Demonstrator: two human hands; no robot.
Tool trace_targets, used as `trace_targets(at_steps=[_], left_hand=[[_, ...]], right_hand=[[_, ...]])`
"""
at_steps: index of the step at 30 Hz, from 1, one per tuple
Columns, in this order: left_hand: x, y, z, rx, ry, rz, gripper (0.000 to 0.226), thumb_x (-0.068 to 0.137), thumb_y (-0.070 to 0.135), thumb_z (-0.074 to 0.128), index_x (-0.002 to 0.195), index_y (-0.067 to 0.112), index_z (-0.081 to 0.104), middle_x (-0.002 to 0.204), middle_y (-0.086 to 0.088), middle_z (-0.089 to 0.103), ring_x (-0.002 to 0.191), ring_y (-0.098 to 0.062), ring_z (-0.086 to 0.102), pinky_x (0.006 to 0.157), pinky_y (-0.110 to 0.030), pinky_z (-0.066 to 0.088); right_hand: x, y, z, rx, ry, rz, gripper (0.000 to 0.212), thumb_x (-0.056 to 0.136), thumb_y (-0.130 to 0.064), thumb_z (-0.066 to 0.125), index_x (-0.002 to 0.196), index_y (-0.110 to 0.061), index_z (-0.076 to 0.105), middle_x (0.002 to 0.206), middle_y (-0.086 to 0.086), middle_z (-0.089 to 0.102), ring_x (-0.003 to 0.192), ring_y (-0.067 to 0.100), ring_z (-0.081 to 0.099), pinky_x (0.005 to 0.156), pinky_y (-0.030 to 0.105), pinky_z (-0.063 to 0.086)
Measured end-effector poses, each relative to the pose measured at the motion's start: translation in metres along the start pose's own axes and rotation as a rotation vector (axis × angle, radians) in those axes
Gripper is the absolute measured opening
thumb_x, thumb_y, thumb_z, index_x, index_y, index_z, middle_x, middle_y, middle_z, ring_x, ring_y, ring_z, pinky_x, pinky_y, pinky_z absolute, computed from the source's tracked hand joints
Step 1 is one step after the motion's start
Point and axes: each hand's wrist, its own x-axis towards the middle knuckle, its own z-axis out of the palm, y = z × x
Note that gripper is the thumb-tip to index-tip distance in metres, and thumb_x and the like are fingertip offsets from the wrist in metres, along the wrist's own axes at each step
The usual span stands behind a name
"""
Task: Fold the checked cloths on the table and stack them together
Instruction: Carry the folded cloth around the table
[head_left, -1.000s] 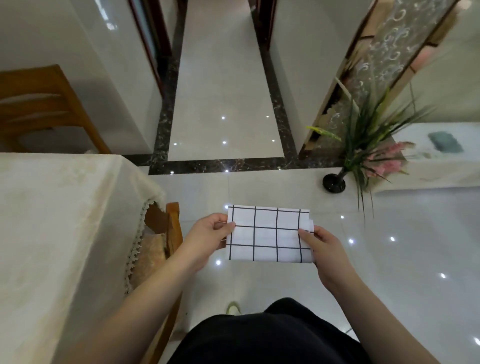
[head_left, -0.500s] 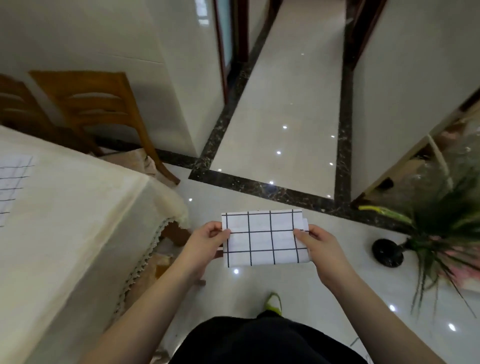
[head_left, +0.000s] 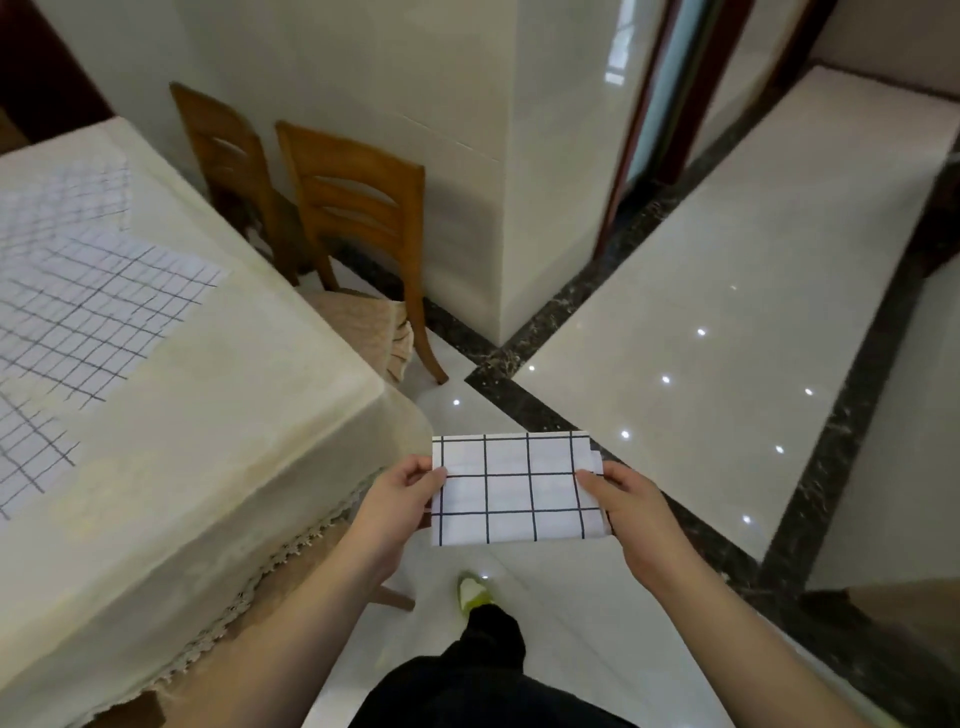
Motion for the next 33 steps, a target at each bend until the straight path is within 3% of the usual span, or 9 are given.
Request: trace_targets(at_steps=[10, 16, 20, 26, 30, 33], left_hand=[[0.076, 0.033, -0.059, -0.141, 0.184, -0.016, 0.010, 0.096, 0.010, 0.057, 0.102, 0.004, 0.063, 0.086, -0.008, 0.071, 0.069, -0.016, 0.067, 0.058, -0.026, 0.055], [0.114, 0.043, -0.097, -0.107, 0.377, -0.042, 0.007, 0.093, 0.019, 0.064, 0.097, 0.013, 0.066, 0.089, -0.006, 0.076, 0.080, -0.025, 0.072, 0.071, -0.040, 0.059], [0.135, 0.042, -0.115, -0.082, 0.539, -0.077, 0.006, 0.092, 0.025, 0.066, 0.095, 0.020, 0.065, 0.088, -0.002, 0.074, 0.079, -0.019, 0.070, 0.063, -0.028, 0.055], [0.158, 0.032, -0.148, -0.152, 0.736, -0.184, 0.017, 0.093, 0.033, 0.064, 0.103, 0.020, 0.066, 0.095, -0.002, 0.073, 0.091, -0.023, 0.068, 0.084, -0.044, 0.058], [0.168, 0.027, -0.166, -0.189, 0.822, -0.255, 0.018, 0.096, 0.030, 0.060, 0.108, 0.017, 0.064, 0.100, -0.004, 0.069, 0.094, -0.024, 0.065, 0.083, -0.041, 0.057], [0.173, 0.018, -0.183, -0.229, 0.871, -0.290, 0.017, 0.096, 0.028, 0.061, 0.106, 0.015, 0.065, 0.099, -0.006, 0.069, 0.095, -0.026, 0.065, 0.083, -0.042, 0.058]], right_hand=[[0.125, -0.071, 0.097, -0.240, -0.232, -0.017, 0.011, 0.093, -0.018, 0.061, 0.098, -0.016, 0.071, 0.100, 0.011, 0.071, 0.094, 0.026, 0.065, 0.081, 0.039, 0.053], [0.170, -0.095, 0.147, -0.270, -0.378, 0.064, 0.014, 0.093, -0.013, 0.061, 0.104, -0.016, 0.070, 0.096, 0.008, 0.075, 0.091, 0.024, 0.070, 0.080, 0.038, 0.058], [0.207, -0.104, 0.186, -0.344, -0.508, 0.092, 0.014, 0.094, -0.011, 0.060, 0.102, -0.015, 0.070, 0.097, 0.008, 0.075, 0.090, 0.023, 0.071, 0.075, 0.036, 0.058], [0.257, -0.112, 0.258, -0.505, -0.723, 0.099, 0.014, 0.094, -0.009, 0.059, 0.105, -0.013, 0.068, 0.098, 0.005, 0.074, 0.089, 0.019, 0.071, 0.074, 0.029, 0.057], [0.281, -0.107, 0.300, -0.641, -0.815, 0.113, 0.012, 0.094, -0.016, 0.061, 0.102, -0.013, 0.068, 0.100, 0.008, 0.073, 0.091, 0.023, 0.070, 0.081, 0.037, 0.058], [0.293, -0.098, 0.329, -0.770, -0.838, 0.091, 0.019, 0.093, -0.024, 0.064, 0.100, -0.008, 0.069, 0.098, 0.012, 0.071, 0.090, 0.025, 0.067, 0.077, 0.036, 0.057]])
